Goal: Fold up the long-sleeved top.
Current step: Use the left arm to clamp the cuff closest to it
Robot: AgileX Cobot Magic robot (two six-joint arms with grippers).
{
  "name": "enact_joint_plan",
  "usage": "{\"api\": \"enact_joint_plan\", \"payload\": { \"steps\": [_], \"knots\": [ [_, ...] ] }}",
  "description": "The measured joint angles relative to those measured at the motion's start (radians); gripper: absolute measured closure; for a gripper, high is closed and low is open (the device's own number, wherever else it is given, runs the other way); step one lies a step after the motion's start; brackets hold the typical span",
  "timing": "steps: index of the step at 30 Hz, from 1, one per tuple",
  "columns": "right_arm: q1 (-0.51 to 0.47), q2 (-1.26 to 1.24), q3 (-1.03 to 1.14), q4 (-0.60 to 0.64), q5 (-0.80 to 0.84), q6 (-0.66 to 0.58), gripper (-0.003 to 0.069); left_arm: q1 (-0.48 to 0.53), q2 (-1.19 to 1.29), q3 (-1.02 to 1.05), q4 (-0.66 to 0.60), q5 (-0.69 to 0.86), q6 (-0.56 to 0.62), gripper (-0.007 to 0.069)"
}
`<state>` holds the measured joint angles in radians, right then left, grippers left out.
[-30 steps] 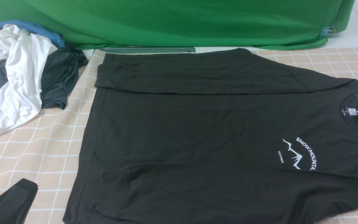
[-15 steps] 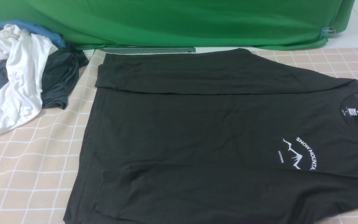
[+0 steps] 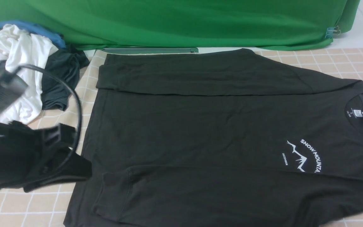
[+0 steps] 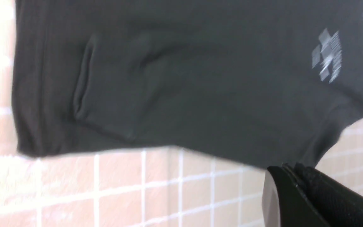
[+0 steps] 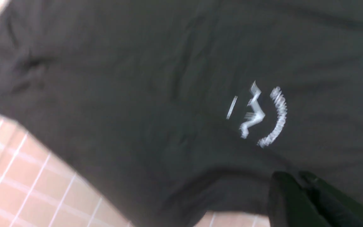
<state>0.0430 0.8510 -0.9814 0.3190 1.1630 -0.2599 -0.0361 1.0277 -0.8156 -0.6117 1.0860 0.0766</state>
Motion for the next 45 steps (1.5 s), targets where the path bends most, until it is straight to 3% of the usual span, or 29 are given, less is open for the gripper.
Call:
{"api": "enact_joint_plan", "payload": {
  "steps": [7, 14, 20, 26, 40, 45],
  "knots": [
    [0.112, 0.082, 0.0, 0.021, -0.002, -0.017, 0.0594, -0.165, 0.135, -0.026, 0.027, -0.103, -0.019, 0.0577],
    [0.27, 0.197, -0.001, 0.028, -0.046, -0.024, 0.0566, -0.362, 0.342, -0.035, 0.399, -0.17, -0.237, 0.0434],
    [0.324, 0.233, -0.001, 0.028, -0.069, -0.025, 0.0557, -0.373, 0.485, -0.15, 0.521, -0.178, -0.304, 0.0243],
    [0.327, 0.233, -0.001, 0.028, -0.077, -0.025, 0.0545, -0.373, 0.609, -0.208, 0.59, -0.201, -0.305, 0.0123],
    [0.328, 0.233, -0.001, 0.028, -0.078, -0.025, 0.0515, -0.373, 0.732, -0.209, 0.665, -0.267, -0.305, 0.0109],
    [0.328, 0.233, -0.001, 0.027, -0.085, -0.025, 0.0508, -0.373, 0.733, -0.209, 0.655, -0.275, -0.306, 0.0204]
  ]
}}
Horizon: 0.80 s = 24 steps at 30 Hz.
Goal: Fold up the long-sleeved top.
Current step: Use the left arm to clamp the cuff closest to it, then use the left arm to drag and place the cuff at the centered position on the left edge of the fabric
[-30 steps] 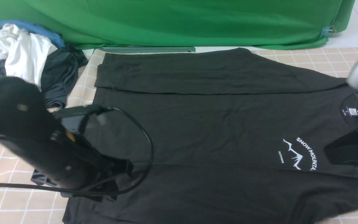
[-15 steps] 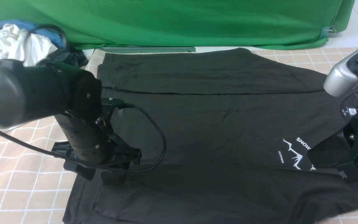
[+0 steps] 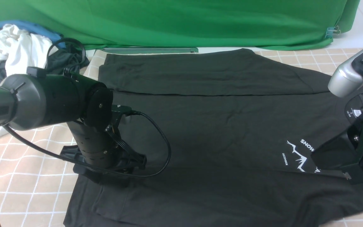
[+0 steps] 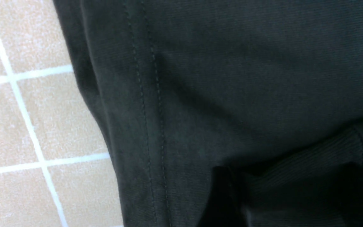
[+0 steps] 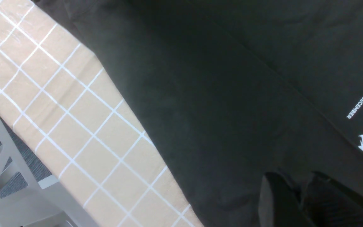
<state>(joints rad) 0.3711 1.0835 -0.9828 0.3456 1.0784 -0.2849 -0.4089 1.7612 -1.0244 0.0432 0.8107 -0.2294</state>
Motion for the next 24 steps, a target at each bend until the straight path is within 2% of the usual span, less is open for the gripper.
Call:
{"api": "enact_joint_plan", "payload": {
  "steps": [2, 8, 10, 18, 24],
  "knots": [
    [0.0, 0.0, 0.0, 0.0, 0.0, 0.001, 0.0506, 0.0, 0.0, 0.0, -0.012, -0.004, 0.0, 0.0256],
    [0.0, 0.0, 0.0, 0.0, -0.009, 0.001, 0.0502, 0.0, 0.0, 0.0, -0.043, -0.005, 0.002, 0.0526],
    [0.0, 0.0, 0.0, 0.0, -0.01, 0.001, 0.0501, 0.0, -0.001, 0.0, -0.043, 0.0, 0.003, 0.0584],
    [0.0, 0.0, 0.0, 0.0, -0.01, 0.002, 0.0501, 0.0, -0.076, 0.0, -0.033, 0.025, 0.005, 0.0594],
    [0.0, 0.0, 0.0, 0.0, -0.013, 0.009, 0.0498, 0.0, -0.152, -0.091, -0.026, 0.034, 0.006, 0.0594]
  ]
}}
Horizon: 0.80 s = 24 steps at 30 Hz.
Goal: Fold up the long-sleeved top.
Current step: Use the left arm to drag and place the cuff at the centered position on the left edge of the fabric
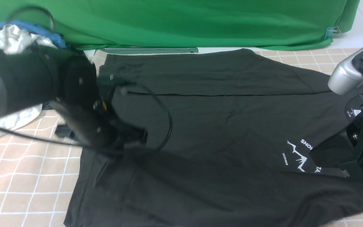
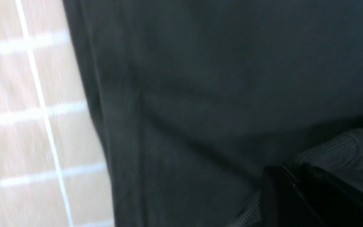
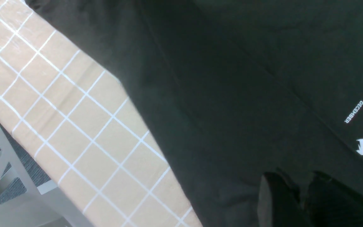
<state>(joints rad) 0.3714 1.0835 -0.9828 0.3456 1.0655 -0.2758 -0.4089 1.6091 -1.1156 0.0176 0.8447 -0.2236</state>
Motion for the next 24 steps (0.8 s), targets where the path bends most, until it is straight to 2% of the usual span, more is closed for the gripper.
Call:
{"api": "enact_joint_plan", "payload": {
  "steps": [4, 9, 13, 18, 24],
  "knots": [
    [0.0, 0.0, 0.0, -0.001, -0.003, 0.002, 0.0494, 0.0, -0.001, -0.068, 0.024, -0.022, 0.0, 0.0594],
    [0.0, 0.0, 0.0, -0.001, -0.009, 0.002, 0.0487, 0.004, -0.001, -0.094, 0.076, -0.124, 0.0, 0.0594],
    [0.0, 0.0, 0.0, -0.001, -0.017, 0.003, 0.0477, 0.049, -0.001, -0.096, 0.076, -0.166, 0.0, 0.0594],
    [0.0, 0.0, 0.0, -0.001, -0.059, 0.003, 0.0468, 0.135, 0.002, -0.107, 0.02, -0.177, 0.008, 0.0594],
    [0.0, 0.0, 0.0, -0.001, -0.075, 0.005, 0.0458, 0.161, 0.06, -0.176, -0.05, -0.158, 0.053, 0.0594]
  ]
}}
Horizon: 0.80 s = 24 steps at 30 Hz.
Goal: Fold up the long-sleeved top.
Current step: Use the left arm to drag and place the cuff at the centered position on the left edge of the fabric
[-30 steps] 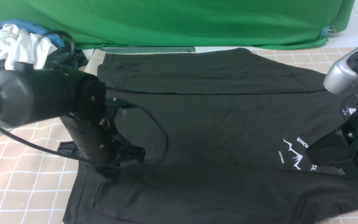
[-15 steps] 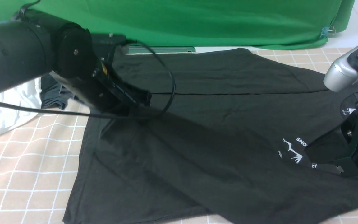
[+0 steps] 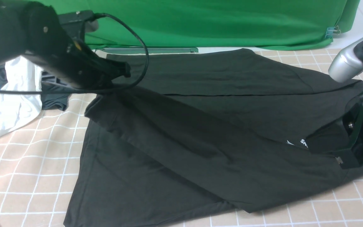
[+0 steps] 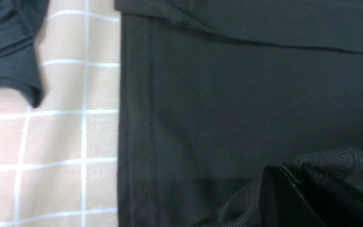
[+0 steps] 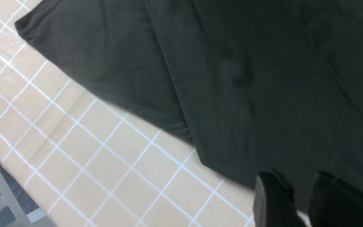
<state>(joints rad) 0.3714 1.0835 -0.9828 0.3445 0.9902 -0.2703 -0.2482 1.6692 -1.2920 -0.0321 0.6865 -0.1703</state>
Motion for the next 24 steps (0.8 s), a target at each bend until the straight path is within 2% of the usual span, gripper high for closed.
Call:
{"api": "enact_joint_plan", "payload": {
  "steps": [9, 24],
  "knots": [
    [0.0, 0.0, 0.0, 0.0, -0.002, 0.0, 0.0442, 0.0, 0.139, -0.078, 0.051, 0.049, 0.019, 0.0594],
    [0.0, 0.0, 0.0, 0.0, -0.008, 0.0, 0.0424, 0.04, 0.232, -0.094, 0.081, 0.011, 0.019, 0.0594]
  ]
}}
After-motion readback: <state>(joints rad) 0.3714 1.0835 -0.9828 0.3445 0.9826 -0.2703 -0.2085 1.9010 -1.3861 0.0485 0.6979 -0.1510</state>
